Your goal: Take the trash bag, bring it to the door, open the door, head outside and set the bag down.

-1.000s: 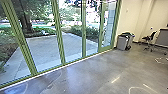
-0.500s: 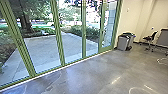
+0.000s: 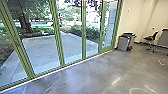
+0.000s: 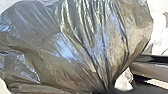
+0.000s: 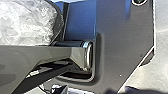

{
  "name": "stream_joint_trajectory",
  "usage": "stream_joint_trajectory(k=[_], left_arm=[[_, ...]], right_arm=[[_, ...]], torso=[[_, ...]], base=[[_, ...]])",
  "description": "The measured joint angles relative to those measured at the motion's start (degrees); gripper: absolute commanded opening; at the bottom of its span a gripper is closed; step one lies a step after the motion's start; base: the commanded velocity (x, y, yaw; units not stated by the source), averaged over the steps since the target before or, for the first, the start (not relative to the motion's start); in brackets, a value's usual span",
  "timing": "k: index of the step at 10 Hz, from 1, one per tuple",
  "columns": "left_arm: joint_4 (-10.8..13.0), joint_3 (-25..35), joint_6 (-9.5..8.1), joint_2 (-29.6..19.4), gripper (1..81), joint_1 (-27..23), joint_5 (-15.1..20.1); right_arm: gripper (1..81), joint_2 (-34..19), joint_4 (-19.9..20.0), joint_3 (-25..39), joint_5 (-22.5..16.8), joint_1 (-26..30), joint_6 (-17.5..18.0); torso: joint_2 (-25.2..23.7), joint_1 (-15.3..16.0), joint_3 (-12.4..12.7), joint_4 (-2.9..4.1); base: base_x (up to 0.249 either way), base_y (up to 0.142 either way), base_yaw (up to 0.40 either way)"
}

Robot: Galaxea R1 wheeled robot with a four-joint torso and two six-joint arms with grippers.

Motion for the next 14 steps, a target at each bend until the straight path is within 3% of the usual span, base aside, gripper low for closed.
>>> stream_joint_trajectory(k=[14], left_arm=[[0.0,0.0,0.00,0.2,1.0,0.0,0.0]], right_arm=[[81.1,0.0,0.0,-0.1,0.0,0.0,-0.1]], torso=[[0.0,0.0,0.0,0.00]], base=[[0.127,-0.063,0.000]])
